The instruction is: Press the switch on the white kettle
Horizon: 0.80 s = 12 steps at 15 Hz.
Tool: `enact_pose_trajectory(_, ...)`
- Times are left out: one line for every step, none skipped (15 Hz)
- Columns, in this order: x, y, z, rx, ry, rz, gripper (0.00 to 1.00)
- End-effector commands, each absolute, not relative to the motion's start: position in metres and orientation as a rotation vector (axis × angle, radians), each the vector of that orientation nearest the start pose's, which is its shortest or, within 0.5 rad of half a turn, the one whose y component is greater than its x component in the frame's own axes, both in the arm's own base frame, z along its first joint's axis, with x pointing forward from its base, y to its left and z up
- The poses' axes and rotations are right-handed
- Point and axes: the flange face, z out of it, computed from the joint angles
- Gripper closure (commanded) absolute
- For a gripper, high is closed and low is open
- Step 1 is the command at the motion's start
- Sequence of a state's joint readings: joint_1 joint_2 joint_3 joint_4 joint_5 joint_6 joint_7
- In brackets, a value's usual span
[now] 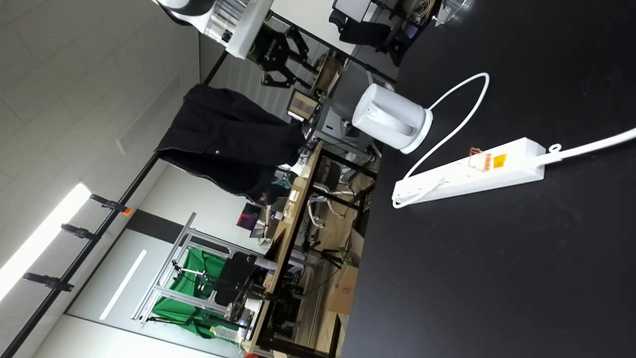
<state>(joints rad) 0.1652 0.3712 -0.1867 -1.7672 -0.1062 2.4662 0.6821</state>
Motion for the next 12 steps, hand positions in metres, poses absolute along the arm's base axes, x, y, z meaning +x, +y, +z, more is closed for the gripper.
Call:
enact_pose_trajectory(0.646, -0.009, 0.406, -3.032, 0.926, -0.488, 0.34)
enact_pose_trajectory(0.639, -0.011, 0.409, -3.043, 0.924, -0.463, 0.27)
enact_pose_trajectory(0.633, -0.013, 0.411, -3.058, 0.917, -0.437, 0.20)
enact_pose_trajectory(0.627, -0.014, 0.413, -3.061, 0.912, -0.412, 0.12)
enact_pose_trajectory(0.622, -0.015, 0.416, -3.067, 0.905, -0.392, 0.06)
enact_pose_trajectory(0.616, -0.016, 0.417, -3.068, 0.894, -0.371, 0.02)
enact_pose_trajectory(0.611, -0.016, 0.419, -3.071, 0.883, -0.349, 0.00)
enact_pose_trajectory(0.604, -0.014, 0.419, -3.072, 0.869, -0.312, 0.00)
enact_pose_trajectory(0.623, -0.015, 0.413, -3.073, 0.885, -0.360, 0.04)
enact_pose_trajectory(0.618, -0.015, 0.414, -3.078, 0.875, -0.343, 0.00)
enact_pose_trajectory(0.615, -0.014, 0.415, -3.080, 0.868, -0.335, 0.00)
enact_pose_trajectory(0.613, -0.014, 0.416, -3.082, 0.864, -0.330, 0.00)
